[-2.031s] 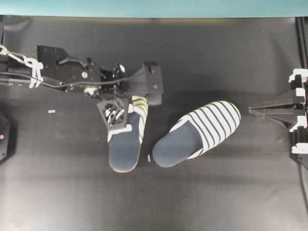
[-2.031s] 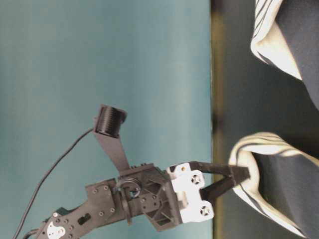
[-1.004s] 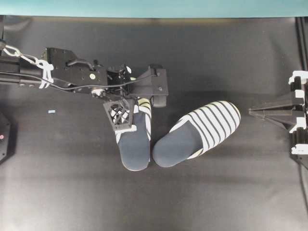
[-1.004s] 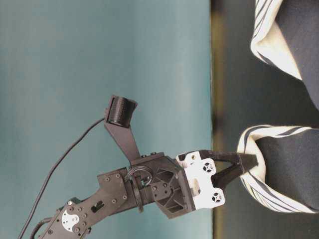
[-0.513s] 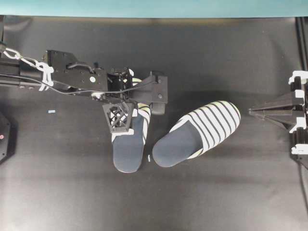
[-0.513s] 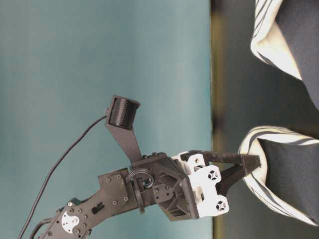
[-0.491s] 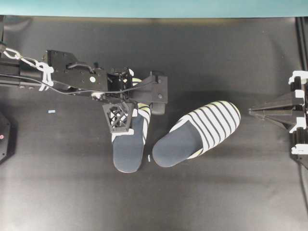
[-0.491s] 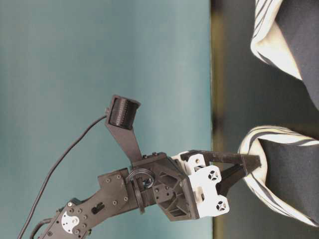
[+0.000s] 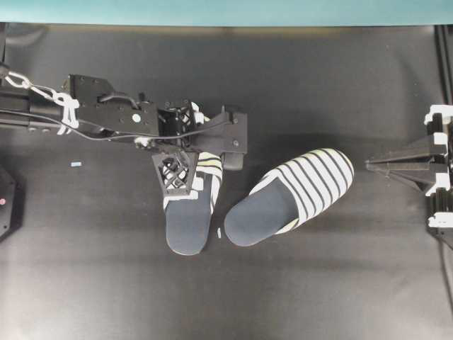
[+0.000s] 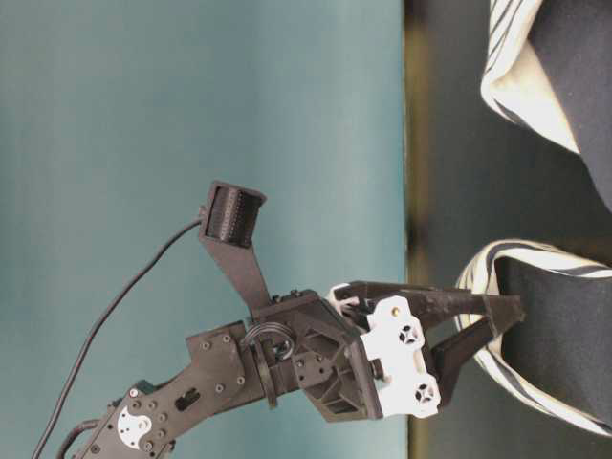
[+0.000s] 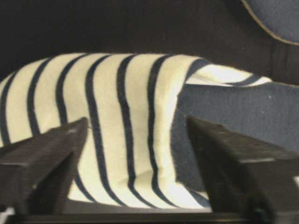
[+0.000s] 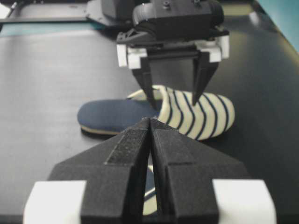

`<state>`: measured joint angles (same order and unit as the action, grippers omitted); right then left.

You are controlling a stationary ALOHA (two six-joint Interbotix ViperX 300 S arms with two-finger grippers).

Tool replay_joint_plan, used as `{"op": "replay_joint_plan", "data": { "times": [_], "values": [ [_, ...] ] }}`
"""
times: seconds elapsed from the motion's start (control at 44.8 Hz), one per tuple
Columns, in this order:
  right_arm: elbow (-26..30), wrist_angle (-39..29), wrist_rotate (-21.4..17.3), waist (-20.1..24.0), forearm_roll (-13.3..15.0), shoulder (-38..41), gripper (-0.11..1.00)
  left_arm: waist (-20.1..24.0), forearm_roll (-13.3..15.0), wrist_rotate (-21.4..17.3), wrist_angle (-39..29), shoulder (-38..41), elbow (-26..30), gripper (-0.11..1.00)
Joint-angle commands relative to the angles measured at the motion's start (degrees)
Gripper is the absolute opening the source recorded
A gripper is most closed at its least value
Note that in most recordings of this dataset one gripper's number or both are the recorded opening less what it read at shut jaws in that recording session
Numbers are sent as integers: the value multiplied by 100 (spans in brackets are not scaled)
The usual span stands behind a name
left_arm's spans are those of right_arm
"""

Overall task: Arrange the slippers with the left arm.
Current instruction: 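Move the left gripper right to the right slipper's heel, then grasp the right striped slipper's heel with the left gripper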

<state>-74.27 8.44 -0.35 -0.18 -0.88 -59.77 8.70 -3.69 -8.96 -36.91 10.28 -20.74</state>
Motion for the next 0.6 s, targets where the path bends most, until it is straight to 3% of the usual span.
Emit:
{"op": "replay_joint_plan", "data": {
  "times": [0.0, 0.268, 0.469, 0.58],
  "values": [
    [26, 35, 26, 0, -9, 26, 0, -70, -18, -237, -26, -158, 53, 89],
    [18, 70, 26, 0, -9, 26, 0, -501, -18, -1608, 492, -466, 571, 90],
    [18, 114, 26, 0, -9, 26, 0, -703, -18, -3023, 1327, 158, 1099, 90],
    [9, 97, 26, 0, -9, 26, 0, -677, -18, -3524, 1468, 563, 1345, 90]
  ]
}}
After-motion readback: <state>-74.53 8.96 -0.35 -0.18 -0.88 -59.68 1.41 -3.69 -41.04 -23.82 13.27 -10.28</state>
